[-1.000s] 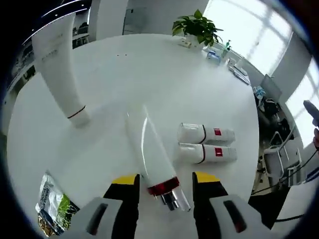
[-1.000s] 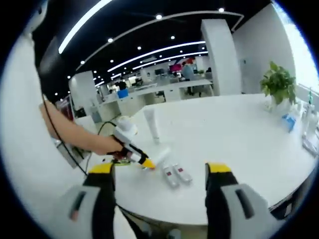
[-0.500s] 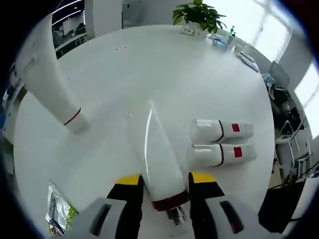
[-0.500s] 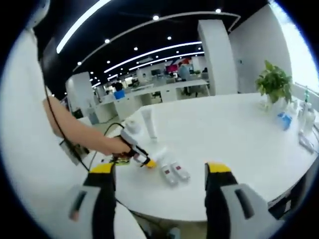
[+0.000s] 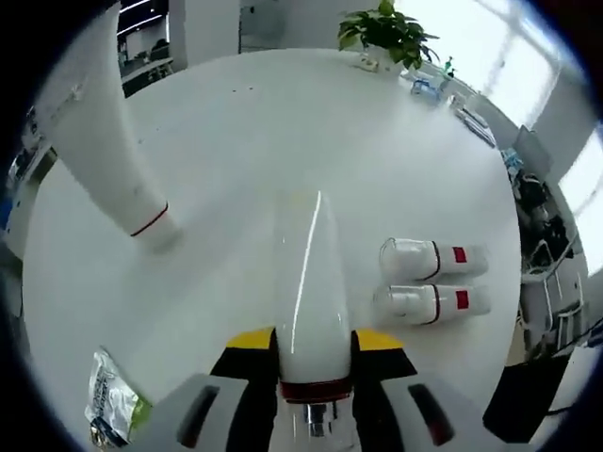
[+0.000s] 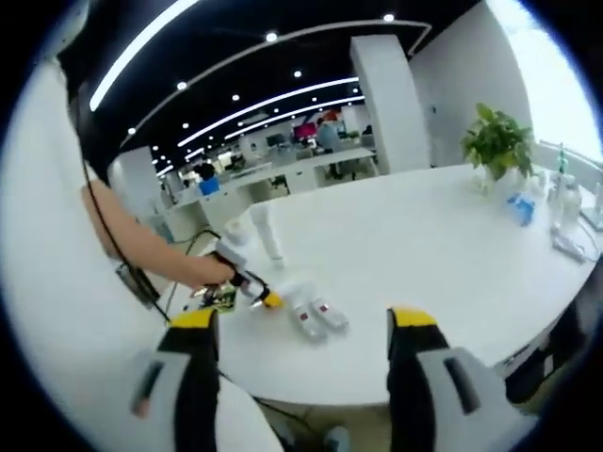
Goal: Arrange the skincare products in the storage area until every visible bottle or jar stands upright without overlapping.
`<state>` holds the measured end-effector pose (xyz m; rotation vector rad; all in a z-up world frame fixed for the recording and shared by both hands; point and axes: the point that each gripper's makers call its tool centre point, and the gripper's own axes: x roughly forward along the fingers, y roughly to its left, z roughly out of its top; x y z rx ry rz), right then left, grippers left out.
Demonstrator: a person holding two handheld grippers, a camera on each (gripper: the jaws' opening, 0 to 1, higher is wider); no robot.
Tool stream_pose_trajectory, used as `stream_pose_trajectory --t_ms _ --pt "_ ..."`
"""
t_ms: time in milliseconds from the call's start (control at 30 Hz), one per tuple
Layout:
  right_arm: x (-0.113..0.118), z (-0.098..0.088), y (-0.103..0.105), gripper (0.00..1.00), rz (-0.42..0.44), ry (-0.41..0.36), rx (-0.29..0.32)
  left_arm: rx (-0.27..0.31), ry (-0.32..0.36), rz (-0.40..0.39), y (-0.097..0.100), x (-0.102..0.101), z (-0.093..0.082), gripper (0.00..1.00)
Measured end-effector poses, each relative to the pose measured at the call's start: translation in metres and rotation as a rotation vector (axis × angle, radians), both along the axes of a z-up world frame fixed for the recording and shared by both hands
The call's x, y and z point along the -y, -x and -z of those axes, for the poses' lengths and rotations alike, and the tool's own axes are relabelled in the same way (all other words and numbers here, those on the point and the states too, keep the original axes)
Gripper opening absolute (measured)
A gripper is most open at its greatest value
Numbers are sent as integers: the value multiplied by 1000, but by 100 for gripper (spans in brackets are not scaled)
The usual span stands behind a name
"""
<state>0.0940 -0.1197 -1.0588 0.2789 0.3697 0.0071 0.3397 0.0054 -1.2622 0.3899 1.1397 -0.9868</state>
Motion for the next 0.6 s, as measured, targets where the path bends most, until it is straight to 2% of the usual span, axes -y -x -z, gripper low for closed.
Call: stream_pose_trajectory --t_ms 33,200,300,333,367,433,500,533,567,600 --pt "0 1 0 70 1 -12 -1 -31 -7 3 2 -1 -1 28" --pt "0 6 -7 70 -24 -20 -16 -94 -34 1 5 -4 -2 27" --pt "-1 4 -14 69 -44 -21 -16 -145 -25 3 10 -5 -4 27" --pt "-2 4 -19 69 -57 -27 -14 -181 -9 10 16 -5 -9 27" --pt "-3 4 -22 69 -63 -46 -13 -202 -11 8 19 -6 -10 27" --pt "-7 2 -31 68 -70 -145 10 -226 -8 0 23 -11 -16 27" --pt "-7 2 -36 68 -68 -171 15 -271 1 -25 25 -12 -17 27" --pt "-5 5 -43 68 -78 -191 22 -322 18 -56 29 -16 -21 27" --pt "-7 4 -46 68 -84 -203 25 -343 21 -70 30 -18 -23 27" --pt "-9 4 -50 68 -93 -213 30 -389 33 -97 31 -22 -22 27"
